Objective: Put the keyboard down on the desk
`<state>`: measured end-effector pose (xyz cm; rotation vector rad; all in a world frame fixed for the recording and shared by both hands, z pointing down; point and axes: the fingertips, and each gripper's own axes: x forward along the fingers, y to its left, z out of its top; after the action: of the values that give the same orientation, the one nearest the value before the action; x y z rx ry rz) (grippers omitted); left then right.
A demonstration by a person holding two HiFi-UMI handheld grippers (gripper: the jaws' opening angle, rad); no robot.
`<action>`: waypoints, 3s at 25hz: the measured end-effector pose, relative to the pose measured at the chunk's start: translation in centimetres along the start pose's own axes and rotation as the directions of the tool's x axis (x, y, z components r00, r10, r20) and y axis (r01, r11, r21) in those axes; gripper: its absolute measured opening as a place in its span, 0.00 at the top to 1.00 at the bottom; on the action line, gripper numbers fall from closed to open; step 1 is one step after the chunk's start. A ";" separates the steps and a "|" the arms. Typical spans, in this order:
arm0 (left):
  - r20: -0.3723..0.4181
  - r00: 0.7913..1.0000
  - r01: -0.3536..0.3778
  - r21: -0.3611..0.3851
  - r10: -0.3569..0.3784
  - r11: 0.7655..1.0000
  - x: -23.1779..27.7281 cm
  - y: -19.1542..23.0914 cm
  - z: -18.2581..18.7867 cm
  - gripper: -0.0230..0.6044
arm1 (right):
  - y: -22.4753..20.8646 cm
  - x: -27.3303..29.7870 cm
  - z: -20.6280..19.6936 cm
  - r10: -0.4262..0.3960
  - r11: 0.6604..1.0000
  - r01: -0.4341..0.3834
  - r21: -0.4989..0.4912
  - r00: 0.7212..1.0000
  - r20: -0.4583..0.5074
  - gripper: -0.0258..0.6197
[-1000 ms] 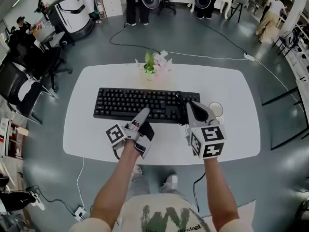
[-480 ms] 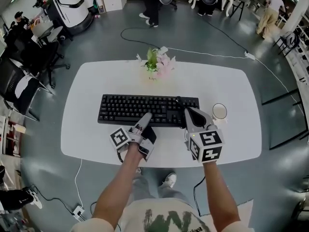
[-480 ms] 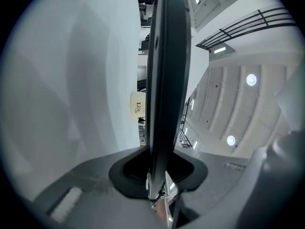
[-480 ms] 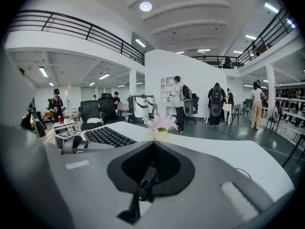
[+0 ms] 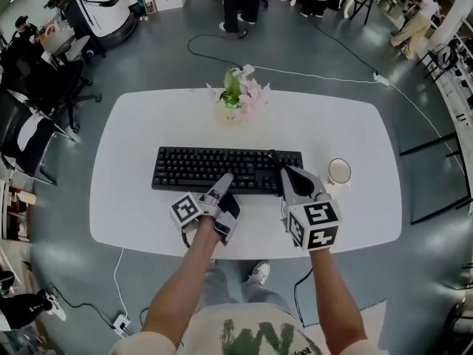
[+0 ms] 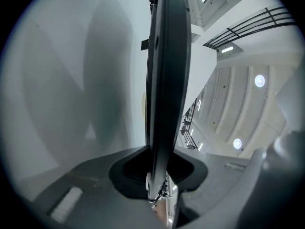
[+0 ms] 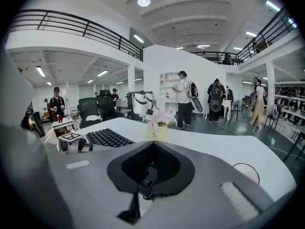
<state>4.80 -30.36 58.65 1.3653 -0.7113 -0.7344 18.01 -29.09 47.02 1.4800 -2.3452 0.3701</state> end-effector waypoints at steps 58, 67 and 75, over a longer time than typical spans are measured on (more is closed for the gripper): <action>0.017 0.890 -0.444 -0.201 0.456 0.873 0.9 2.5 0.7 0.29 | -0.4 -1.2 -0.5 0.008 0.998 -0.008 0.062 1.000 0.001 0.96; 0.012 0.895 -0.431 -0.228 0.445 0.873 0.0 2.5 0.0 0.29 | -0.4 -1.1 -0.5 0.021 0.998 -0.021 0.059 1.000 0.004 0.96; 0.028 0.892 -0.433 -0.228 0.451 0.872 -0.9 2.5 -0.5 0.29 | -0.4 -1.8 -0.4 0.034 0.998 -0.034 0.046 0.999 0.007 0.96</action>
<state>4.82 -29.20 61.06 0.9274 -0.9407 -0.4816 19.11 -27.62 46.61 1.4660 -2.3846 0.4320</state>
